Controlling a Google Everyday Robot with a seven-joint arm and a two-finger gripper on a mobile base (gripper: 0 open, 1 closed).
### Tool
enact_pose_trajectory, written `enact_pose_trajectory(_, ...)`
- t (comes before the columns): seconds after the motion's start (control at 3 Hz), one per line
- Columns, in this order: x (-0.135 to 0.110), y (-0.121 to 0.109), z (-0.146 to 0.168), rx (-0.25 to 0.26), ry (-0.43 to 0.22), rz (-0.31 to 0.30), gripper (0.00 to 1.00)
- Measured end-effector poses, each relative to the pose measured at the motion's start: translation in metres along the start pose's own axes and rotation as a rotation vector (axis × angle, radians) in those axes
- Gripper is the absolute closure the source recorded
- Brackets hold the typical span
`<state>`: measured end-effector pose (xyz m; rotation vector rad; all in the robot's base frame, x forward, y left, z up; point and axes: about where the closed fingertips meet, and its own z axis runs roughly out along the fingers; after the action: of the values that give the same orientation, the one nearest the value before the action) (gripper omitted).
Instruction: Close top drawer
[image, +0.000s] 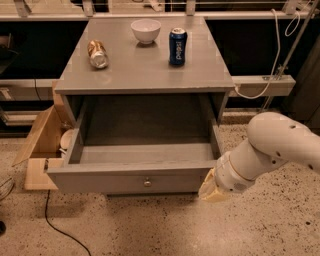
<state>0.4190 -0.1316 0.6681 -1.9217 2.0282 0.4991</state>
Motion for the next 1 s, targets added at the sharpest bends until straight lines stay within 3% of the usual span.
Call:
enact_pose_trajectory(0.33,0.009,-0.009,0.024,-0.006,0.025,0.007,1.0)
enact_pose_trajectory(0.67,0.025,-0.033,0.043,0.049,0.039,0.012,1.0)
enact_pose_trajectory(1.0,0.033,-0.065,0.041,0.162,0.054,0.019,1.0)
